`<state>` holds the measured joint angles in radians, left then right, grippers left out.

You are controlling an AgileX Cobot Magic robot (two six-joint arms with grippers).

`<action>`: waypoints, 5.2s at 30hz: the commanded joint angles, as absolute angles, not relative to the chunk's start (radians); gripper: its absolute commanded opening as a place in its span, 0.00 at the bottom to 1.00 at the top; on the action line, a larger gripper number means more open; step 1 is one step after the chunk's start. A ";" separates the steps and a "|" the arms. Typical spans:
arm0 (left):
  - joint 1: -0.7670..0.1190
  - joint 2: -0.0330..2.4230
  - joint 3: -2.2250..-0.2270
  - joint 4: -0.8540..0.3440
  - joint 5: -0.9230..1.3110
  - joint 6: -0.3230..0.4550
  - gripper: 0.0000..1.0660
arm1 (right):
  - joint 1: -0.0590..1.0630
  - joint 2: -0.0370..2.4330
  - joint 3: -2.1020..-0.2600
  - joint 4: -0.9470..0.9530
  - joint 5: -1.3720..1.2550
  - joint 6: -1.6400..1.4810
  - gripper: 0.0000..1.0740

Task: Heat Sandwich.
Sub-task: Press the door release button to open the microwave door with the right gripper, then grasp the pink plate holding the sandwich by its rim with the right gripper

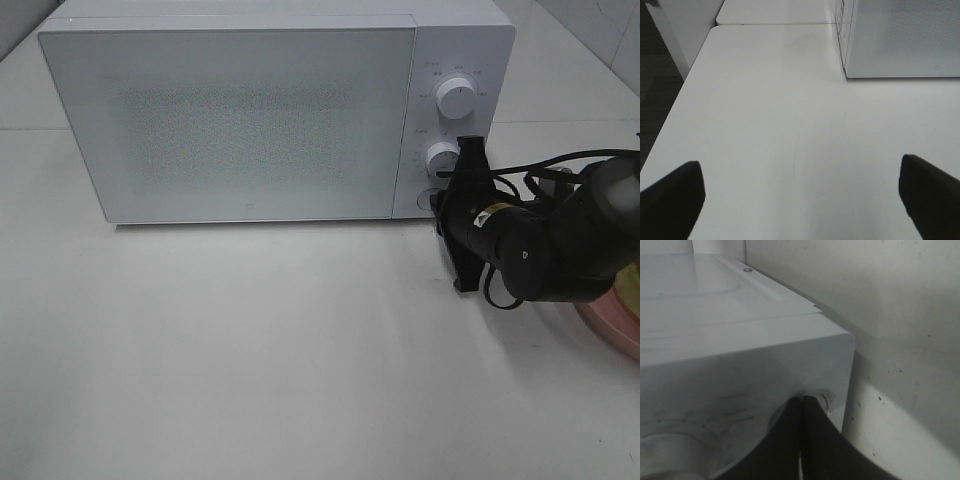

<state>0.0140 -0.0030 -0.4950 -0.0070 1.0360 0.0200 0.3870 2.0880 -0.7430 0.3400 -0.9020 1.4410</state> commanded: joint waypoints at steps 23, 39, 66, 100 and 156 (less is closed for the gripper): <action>0.017 -0.030 -0.493 -0.013 1.029 0.018 0.97 | 0.374 2.152 -0.924 0.349 -1.207 1.435 0.01; 0.017 -0.030 -0.493 -0.013 1.029 0.018 0.97 | 0.376 2.153 -0.932 0.345 -1.183 1.435 0.01; 0.017 -0.030 -0.493 -0.013 1.029 0.018 0.97 | 0.376 2.052 -0.792 0.275 -0.888 1.537 0.02; 0.017 -0.030 -0.493 -0.013 1.029 0.018 0.97 | 0.376 1.609 -0.584 0.135 -0.302 1.359 0.08; 0.017 -0.030 -0.493 -0.013 1.029 0.018 0.97 | 0.192 1.385 -0.897 -0.134 0.848 0.011 0.90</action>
